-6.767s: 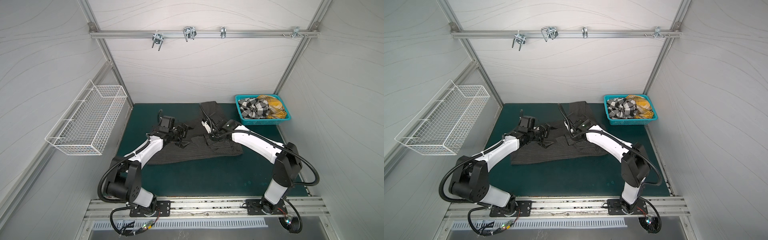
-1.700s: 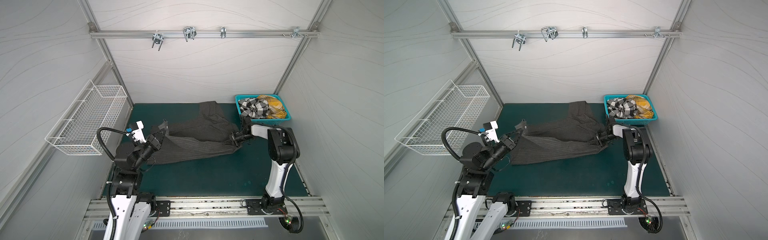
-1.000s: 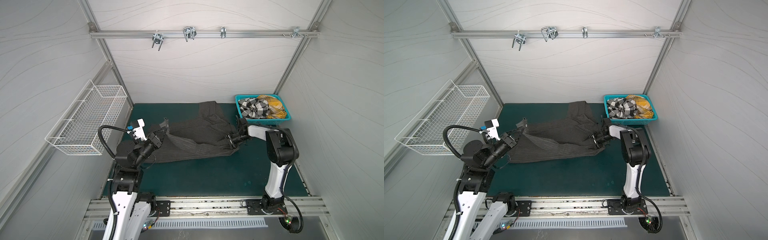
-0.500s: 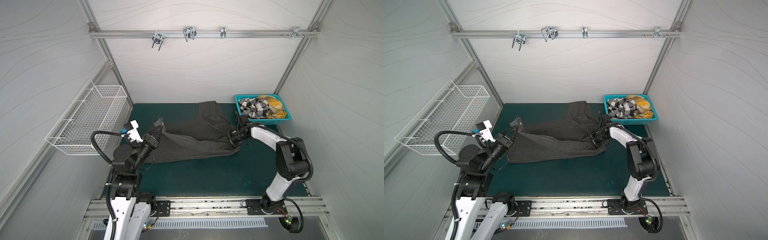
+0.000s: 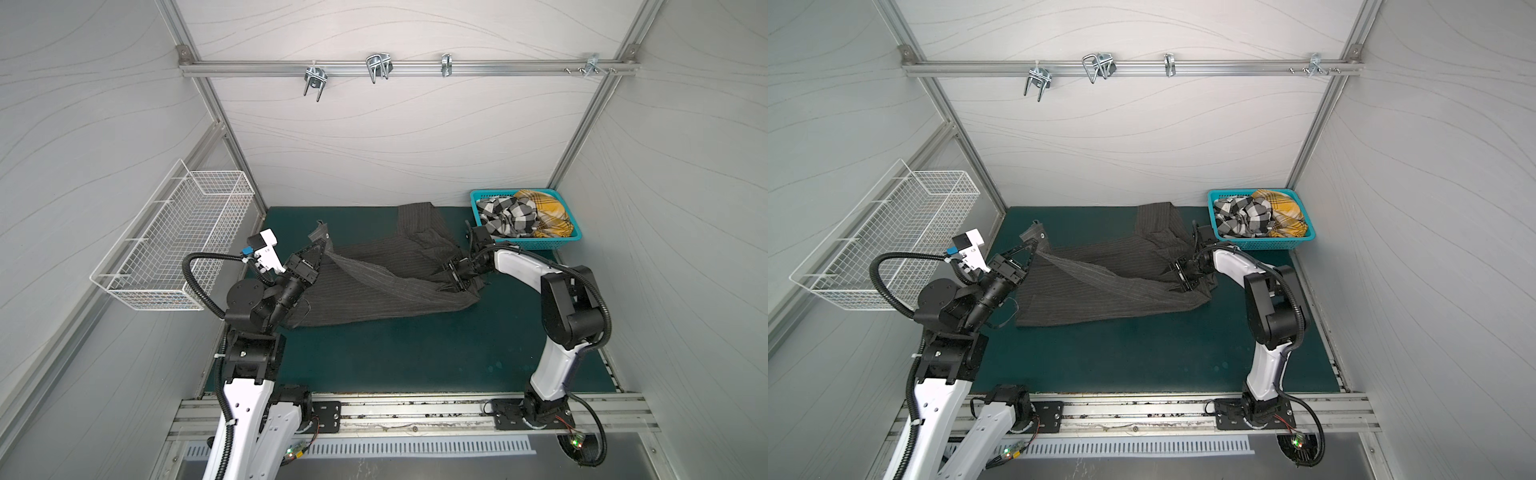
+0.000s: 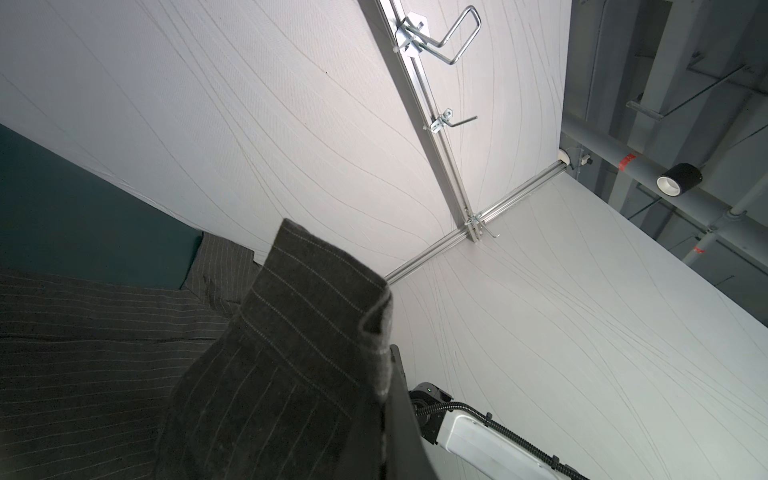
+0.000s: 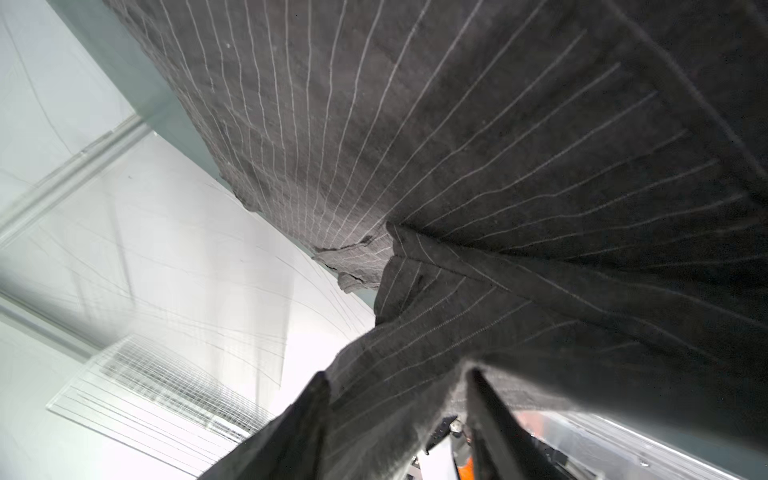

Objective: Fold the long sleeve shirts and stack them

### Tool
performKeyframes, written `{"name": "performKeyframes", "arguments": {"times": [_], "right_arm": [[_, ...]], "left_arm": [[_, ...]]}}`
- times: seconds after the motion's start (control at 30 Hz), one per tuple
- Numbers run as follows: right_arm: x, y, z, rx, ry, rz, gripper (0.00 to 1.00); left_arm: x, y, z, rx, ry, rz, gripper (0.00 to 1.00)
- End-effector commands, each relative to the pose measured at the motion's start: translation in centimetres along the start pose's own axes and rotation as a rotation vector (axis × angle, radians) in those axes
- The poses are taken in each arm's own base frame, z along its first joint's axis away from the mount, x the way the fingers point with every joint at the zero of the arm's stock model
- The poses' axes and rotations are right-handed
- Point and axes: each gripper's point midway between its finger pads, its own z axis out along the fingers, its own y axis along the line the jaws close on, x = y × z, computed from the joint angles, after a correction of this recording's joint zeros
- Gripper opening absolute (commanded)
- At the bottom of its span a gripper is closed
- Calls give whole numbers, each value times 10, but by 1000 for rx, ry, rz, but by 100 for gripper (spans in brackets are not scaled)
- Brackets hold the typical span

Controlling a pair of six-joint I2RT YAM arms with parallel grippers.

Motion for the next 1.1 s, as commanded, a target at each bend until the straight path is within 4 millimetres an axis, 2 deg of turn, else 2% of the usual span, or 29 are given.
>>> {"name": "performKeyframes", "arguments": {"times": [0.0, 0.1, 0.23, 0.43, 0.6, 0.67, 0.73, 0.8, 0.87, 0.93, 1.0, 1.07], "right_arm": [[-8, -8, 5, 14, 6, 55, 47], [-10, -16, 8, 30, 10, 67, 44], [-17, -27, 8, 42, -1, 89, 24], [-26, -24, 0, 31, -19, 82, 0], [-29, -17, -11, 9, -38, 61, 0], [-32, -11, -20, -15, -61, 40, 0], [-37, 1, -31, -67, -84, 16, 0], [-47, 13, -46, -116, -118, -2, 0], [-57, 22, -60, -157, -156, -16, 0], [-63, 31, -74, -216, -189, -30, 0], [-62, 43, -89, -278, -230, -71, 0], [-54, 51, -97, -302, -250, -136, 0]], "left_arm": [[-16, -37, -5, 103, -42, 43, 0], [-16, -38, -5, 109, -41, 44, 0], [-15, -38, -5, 107, -37, 46, 0], [-11, -35, -7, 101, -27, 48, 0], [-7, -26, -9, 66, -21, 49, 0], [-5, -6, -8, -26, -16, 45, 0], [-1, 38, -7, -211, -21, 18, 0], [4, 92, -1, -408, -18, -34, 0], [2, 123, 14, -517, -7, -52, 0], [-12, 134, 37, -562, -14, -62, 0], [-32, 128, 57, -558, -40, -41, 0], [-47, 125, 67, -565, -66, -5, 0]]}}
